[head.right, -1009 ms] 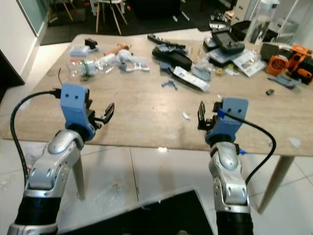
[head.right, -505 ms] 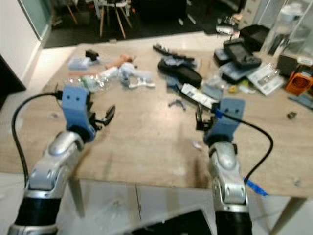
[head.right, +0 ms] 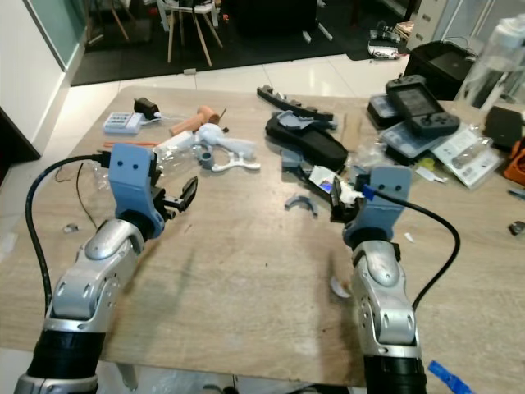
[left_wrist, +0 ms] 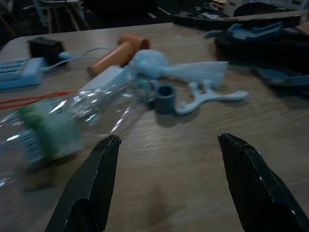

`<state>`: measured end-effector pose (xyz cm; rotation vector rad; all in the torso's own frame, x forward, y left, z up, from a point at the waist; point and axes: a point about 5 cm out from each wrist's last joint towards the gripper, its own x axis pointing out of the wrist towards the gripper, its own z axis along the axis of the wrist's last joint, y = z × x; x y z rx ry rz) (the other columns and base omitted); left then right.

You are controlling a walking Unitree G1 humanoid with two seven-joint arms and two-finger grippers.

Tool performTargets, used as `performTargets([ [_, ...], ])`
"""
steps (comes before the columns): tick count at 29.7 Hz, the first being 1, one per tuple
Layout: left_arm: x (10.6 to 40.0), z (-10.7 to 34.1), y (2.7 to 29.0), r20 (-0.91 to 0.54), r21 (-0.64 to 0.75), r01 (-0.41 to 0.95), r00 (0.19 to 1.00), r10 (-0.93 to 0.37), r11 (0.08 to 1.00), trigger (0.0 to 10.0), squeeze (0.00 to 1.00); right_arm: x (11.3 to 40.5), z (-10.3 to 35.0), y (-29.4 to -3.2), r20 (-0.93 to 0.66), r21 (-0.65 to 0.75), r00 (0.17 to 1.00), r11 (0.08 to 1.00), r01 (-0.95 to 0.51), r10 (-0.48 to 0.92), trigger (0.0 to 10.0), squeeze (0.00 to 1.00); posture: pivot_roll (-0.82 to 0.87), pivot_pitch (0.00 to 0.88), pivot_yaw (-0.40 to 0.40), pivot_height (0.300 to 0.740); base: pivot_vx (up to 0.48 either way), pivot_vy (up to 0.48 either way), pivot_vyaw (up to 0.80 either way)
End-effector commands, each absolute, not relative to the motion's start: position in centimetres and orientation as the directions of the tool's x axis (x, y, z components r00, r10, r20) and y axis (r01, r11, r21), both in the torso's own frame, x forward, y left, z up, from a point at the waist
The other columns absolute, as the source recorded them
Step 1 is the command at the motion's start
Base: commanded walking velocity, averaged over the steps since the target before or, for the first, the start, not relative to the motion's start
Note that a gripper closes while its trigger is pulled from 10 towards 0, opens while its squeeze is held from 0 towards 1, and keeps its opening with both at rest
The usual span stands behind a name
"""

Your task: Picking trash to rubbish bin

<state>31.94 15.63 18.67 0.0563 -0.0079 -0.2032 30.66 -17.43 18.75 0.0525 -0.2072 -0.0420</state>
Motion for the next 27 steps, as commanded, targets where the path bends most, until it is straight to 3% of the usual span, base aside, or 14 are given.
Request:
performTargets([
  [1,31.8,18.4,15.9,-0.008,0.082,0.201,0.979,-0.201,0.976,10.0,0.0,30.7,18.1,-17.9,0.166,0.056,0.985,0.998,0.043,-0.052,10.0,0.0,-0.02,0.159,0.056,0.74,0.0,0.0,0.0],
  [5,31.7,18.5,15.7,-0.008,0.1,0.224,0.975,-0.224,0.969,10.0,0.0,30.9,17.7,-18.1,0.129,0.045,0.991,0.999,0.025,-0.03,10.0,0.0,-0.02,0.157,0.056,0.74,0.0,0.0,0.0],
  [10,31.4,19.0,14.5,-0.009,0.152,0.376,0.925,-0.379,0.914,10.0,0.0,31.6,17.4,-19.6,0.095,0.033,0.995,0.999,0.0,-0.003,10.0,0.0,-0.02,0.152,0.06,0.74,0.0,0.0,0.0],
  [11,31.4,19.3,14.0,-0.01,0.167,0.424,0.904,-0.428,0.89,10.0,0.0,31.9,17.3,-19.9,0.089,0.015,0.995,0.999,-0.041,0.04,10.0,0.27,-0.01,0.155,0.064,0.74,0.0,0.0,0.0],
  [14,31.4,19.3,14.0,-0.01,0.167,0.424,0.904,-0.428,0.89,10.0,0.0,31.9,17.3,-19.9,0.089,0.015,0.995,0.999,-0.041,0.04,10.0,0.27,-0.01,0.155,0.064,0.74,0.0,0.0,0.0],
  [15,31.5,19.5,13.8,-0.012,0.174,0.448,0.891,-0.453,0.877,10.0,0.0,32.1,17.1,-20.0,0.083,0.008,0.994,0.998,-0.065,0.064,10.0,1.0,-0.01,0.154,0.065,0.74,0.0,0.0,0.0],
  [22,32.1,20.5,13.3,0.014,0.199,0.47,0.876,-0.482,0.86,10.0,0.0,33.5,16.5,-19.0,0.065,0.013,0.956,0.958,-0.287,0.285,10.0,1.0,0.0,0.17,0.077,0.74,0.0,0.0,0.0],
  [27,31.8,20.9,12.7,0.037,0.188,0.529,0.838,-0.544,0.827,10.0,0.0,34.2,16.3,-18.6,0.052,0.01,0.937,0.938,-0.346,0.345,10.0,1.0,0.01,0.189,0.074,0.74,0.0,0.0,0.0],
])
